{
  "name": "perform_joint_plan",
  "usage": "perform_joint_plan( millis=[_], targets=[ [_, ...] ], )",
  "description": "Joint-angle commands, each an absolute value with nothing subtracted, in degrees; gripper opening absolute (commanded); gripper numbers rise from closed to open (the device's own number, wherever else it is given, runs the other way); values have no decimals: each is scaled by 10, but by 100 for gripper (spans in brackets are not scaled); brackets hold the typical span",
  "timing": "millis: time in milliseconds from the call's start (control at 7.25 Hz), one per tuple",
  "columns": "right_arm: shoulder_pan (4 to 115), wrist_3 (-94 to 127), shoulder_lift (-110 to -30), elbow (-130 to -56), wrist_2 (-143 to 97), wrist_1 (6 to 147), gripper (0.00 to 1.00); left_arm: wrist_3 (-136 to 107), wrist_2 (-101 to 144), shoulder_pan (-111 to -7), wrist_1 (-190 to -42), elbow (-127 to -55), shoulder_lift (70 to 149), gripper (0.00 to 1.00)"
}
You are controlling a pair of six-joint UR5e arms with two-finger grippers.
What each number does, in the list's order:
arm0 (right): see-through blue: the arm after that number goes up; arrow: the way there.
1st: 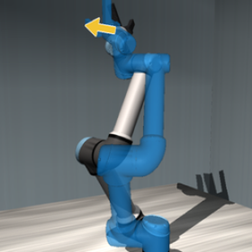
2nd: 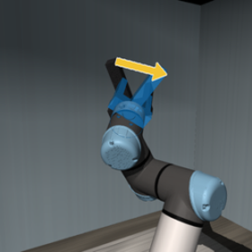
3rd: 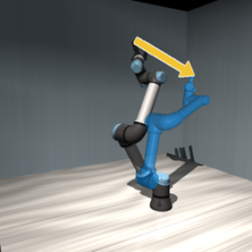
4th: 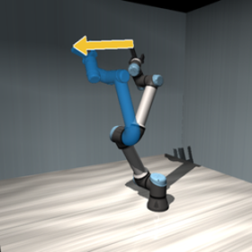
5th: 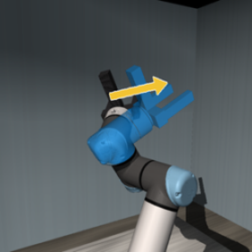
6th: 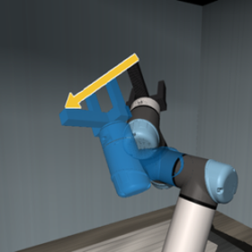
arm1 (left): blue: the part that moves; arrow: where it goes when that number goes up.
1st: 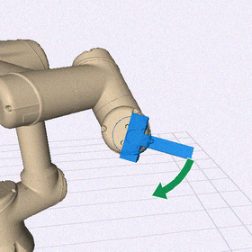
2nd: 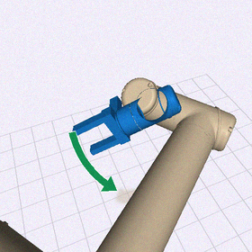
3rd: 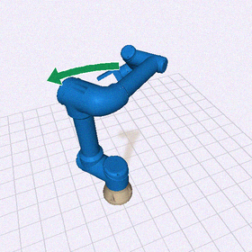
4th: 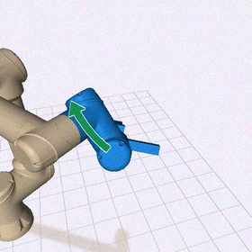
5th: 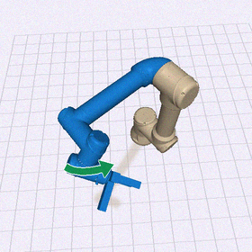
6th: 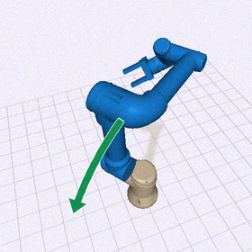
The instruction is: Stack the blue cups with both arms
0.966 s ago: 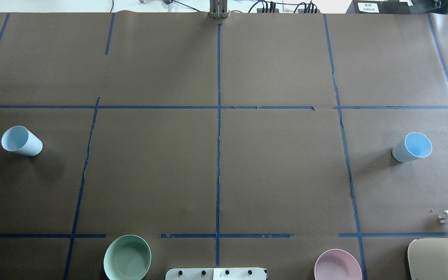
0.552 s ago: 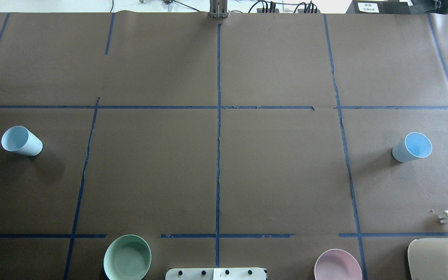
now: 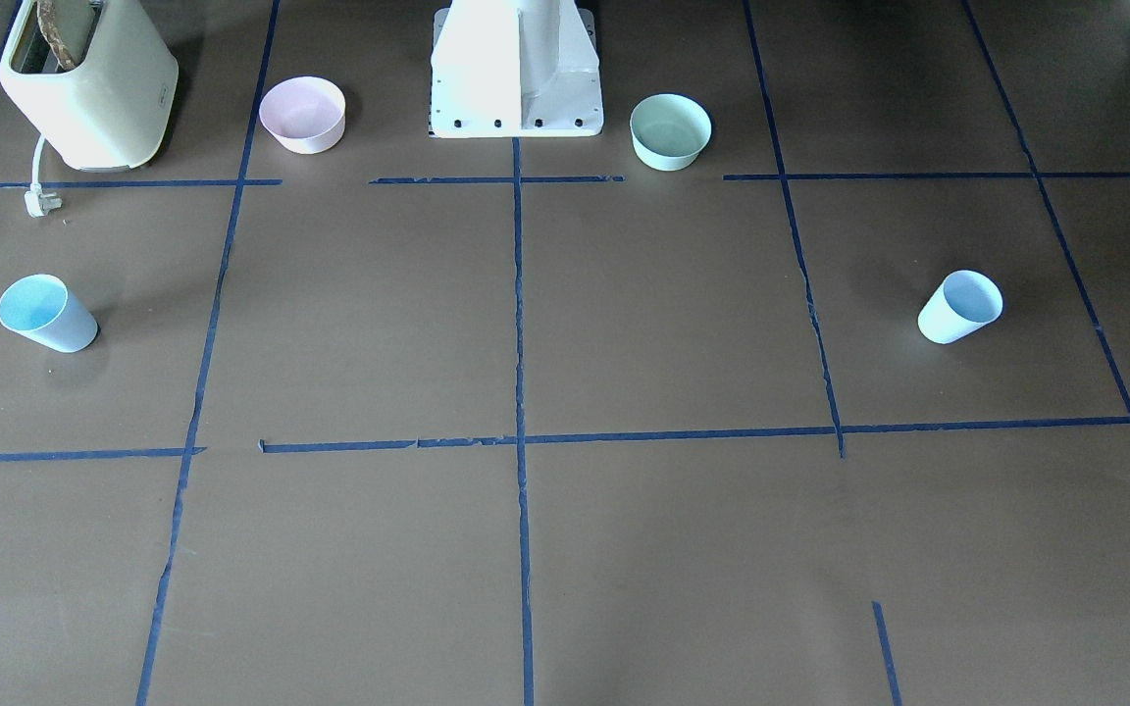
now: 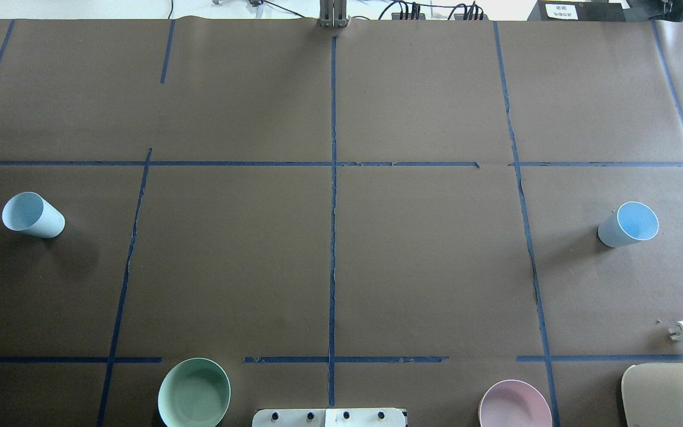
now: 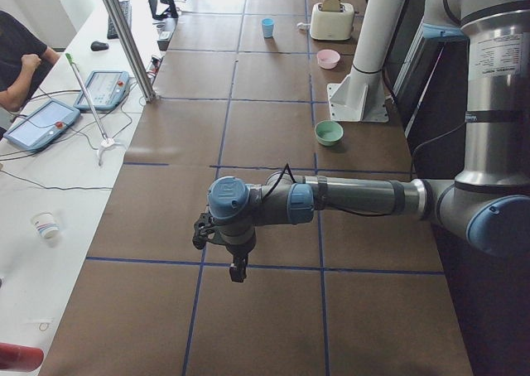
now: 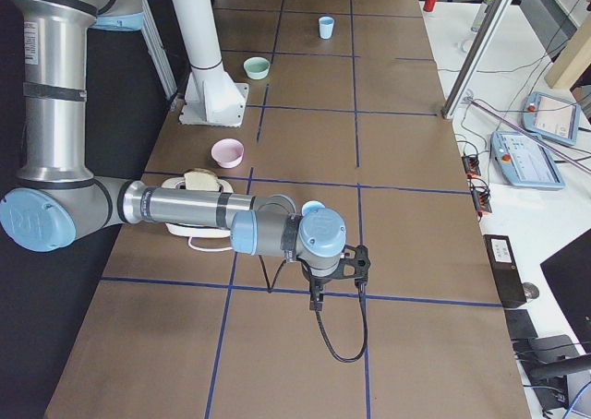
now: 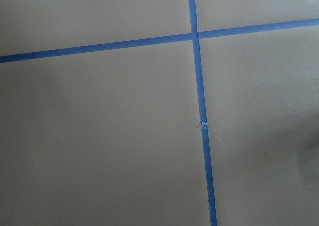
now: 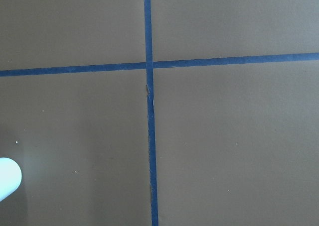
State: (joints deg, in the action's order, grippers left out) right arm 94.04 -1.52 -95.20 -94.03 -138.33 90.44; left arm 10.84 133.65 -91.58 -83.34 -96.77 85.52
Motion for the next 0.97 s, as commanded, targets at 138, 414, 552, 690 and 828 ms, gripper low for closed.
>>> perform_joint_plan(
  millis=[138, 414, 552, 690, 828],
  targets=[
    [940, -15, -947, -948, -1383, 904, 100, 108, 1338, -916, -833, -969, 859, 100],
    [940, -19, -942, -961, -1380, 903, 100, 66, 1401, -915, -833, -988, 867, 100],
    [940, -17, -937, -966, -1382, 904, 100, 14, 1398, -884, -831, -1032, 866, 100],
    [940, -16, -938, -972, -1384, 904, 100, -63, 1395, -848, -831, -1074, 866, 100],
    [940, -16, -940, -975, -1383, 904, 100, -142, 1396, -805, -832, -1118, 865, 100]
  ],
)
